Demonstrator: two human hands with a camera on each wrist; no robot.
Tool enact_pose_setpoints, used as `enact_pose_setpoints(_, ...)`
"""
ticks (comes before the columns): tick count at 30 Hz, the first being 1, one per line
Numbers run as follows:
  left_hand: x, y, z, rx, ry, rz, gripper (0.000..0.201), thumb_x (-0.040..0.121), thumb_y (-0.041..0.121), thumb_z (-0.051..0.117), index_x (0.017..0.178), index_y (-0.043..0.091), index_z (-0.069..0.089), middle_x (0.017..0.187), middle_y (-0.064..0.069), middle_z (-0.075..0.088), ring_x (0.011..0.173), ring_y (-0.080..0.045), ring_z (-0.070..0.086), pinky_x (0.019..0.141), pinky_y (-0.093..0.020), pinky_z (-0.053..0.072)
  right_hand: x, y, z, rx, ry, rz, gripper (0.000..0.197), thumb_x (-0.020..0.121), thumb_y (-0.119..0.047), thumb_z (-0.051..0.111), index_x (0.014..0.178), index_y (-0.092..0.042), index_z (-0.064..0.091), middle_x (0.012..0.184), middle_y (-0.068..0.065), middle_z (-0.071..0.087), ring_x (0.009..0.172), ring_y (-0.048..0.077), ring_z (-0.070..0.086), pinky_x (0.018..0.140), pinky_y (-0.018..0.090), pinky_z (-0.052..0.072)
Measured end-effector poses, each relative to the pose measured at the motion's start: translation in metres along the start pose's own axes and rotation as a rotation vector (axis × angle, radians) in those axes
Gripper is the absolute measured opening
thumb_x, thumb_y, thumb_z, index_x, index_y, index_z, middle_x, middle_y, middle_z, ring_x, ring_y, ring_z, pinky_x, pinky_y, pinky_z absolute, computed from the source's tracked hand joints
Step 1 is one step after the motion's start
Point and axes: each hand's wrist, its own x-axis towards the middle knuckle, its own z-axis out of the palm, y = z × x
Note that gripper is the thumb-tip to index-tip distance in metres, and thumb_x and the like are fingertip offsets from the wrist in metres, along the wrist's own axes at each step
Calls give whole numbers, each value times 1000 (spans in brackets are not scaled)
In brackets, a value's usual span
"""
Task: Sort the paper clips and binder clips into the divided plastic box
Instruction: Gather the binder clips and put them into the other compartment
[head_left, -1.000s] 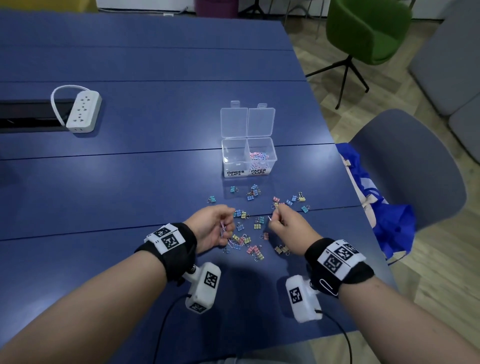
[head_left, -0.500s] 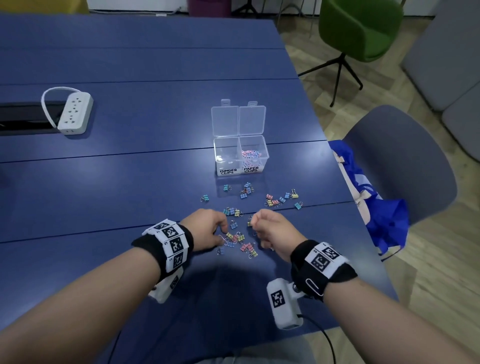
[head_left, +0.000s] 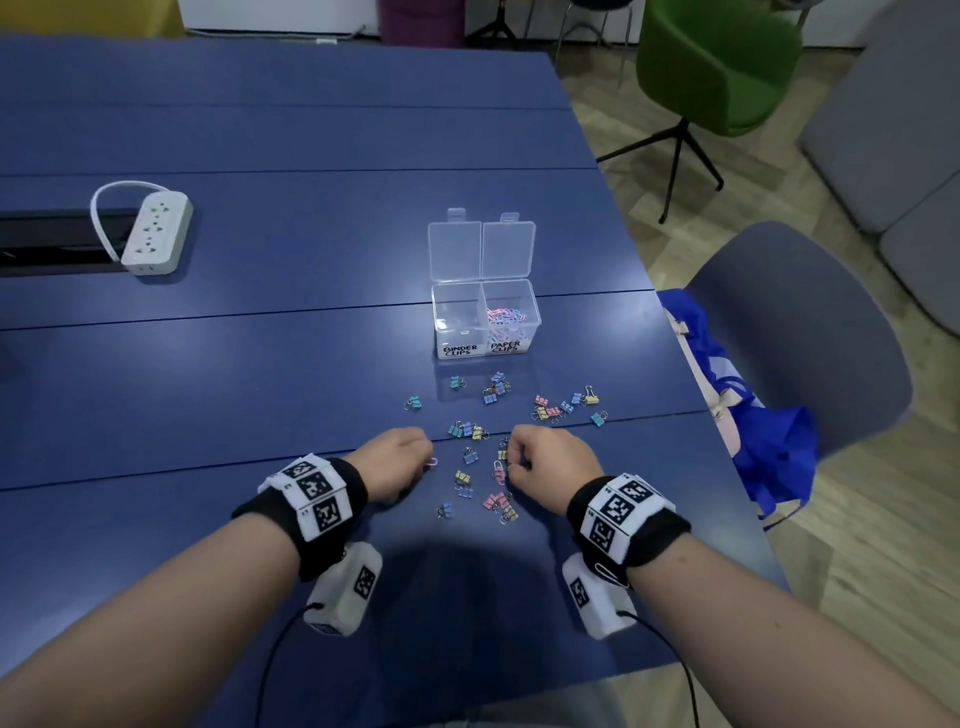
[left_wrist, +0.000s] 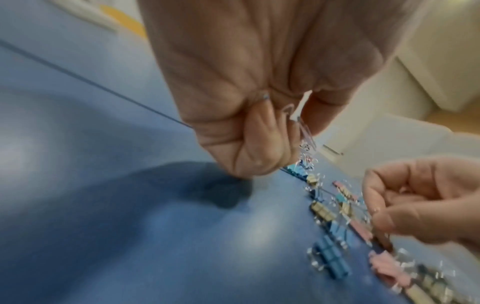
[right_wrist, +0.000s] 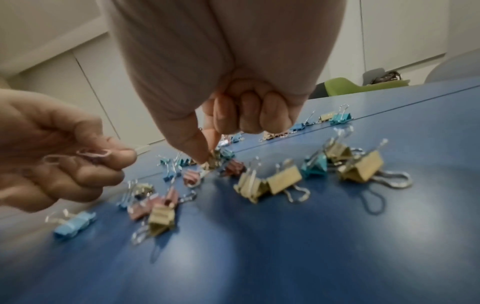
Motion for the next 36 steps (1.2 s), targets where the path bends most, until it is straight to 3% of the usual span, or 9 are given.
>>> enact_pose_setpoints(2,-1,1,0,-321,-10,-114,22,83,6,31,63,17,30,50,1,30,39,-12,20,43,-14,14,2,0,-2,8,6,16,8,75,-18,57,76,-23,50,77,-7,59,80,22,58,67,29,44)
enact_pose_setpoints(4,-1,2,0,-506,-26,-163,18,80,5,30,65,15,31,50,-3,34,39,-14,26,42,-13,15,4,-2,-2,-2,2,-9,13,74,-19,58,84,-22,50,78,-6,59,79,22,56,64,29,41)
enact_pose_setpoints(8,-3,5,0,-607,-79,-202,17,78,3,31,64,13,33,52,-7,42,39,-17,37,36,-14,23,6,-8,1,-139,-8,-117,15,77,-25,58,92,-23,54,91,-4,64,85,23,56,65,28,38)
enact_pose_setpoints(13,-2,10,7,-554,-127,-169,21,72,-4,28,63,13,35,49,-3,37,36,-12,30,39,-12,18,8,-10,5,-196,5,-167,8,85,-27,56,89,-22,60,95,-1,67,92,25,61,70,30,42)
enact_pose_setpoints(17,2,19,12,-525,-154,-151,22,82,4,35,65,14,43,47,3,31,35,-8,20,39,-12,10,8,-14,4,-95,7,-126,21,86,-40,61,84,-20,60,91,1,69,88,23,60,72,31,43)
enact_pose_setpoints(22,12,24,20,-212,32,-10,29,87,16,58,61,17,45,42,4,36,36,-12,25,40,-15,19,9,-14,-4,88,1,-84,8,87,-31,58,89,-25,64,78,-2,66,81,22,58,73,30,44)
enact_pose_setpoints(26,17,19,10,20,201,54,25,91,17,55,66,17,49,56,0,47,48,-15,40,47,-22,33,8,-8,-9,-52,48,-27,10,85,-28,56,87,-25,66,77,-5,64,83,22,59,70,29,44)
enact_pose_setpoints(31,15,17,-1,-35,142,-4,25,91,7,46,68,15,52,59,-3,44,47,-17,37,43,-18,30,4,-17,4,-271,-14,-58,10,83,-23,56,89,-20,63,94,5,70,92,31,63,72,32,46)
enact_pose_setpoints(36,3,20,-5,226,-53,59,23,76,26,76,68,18,56,56,3,56,51,-13,47,50,-20,39,6,-22,11,-376,-25,-108,14,85,-12,49,95,-12,59,95,10,68,89,33,63,63,31,37)
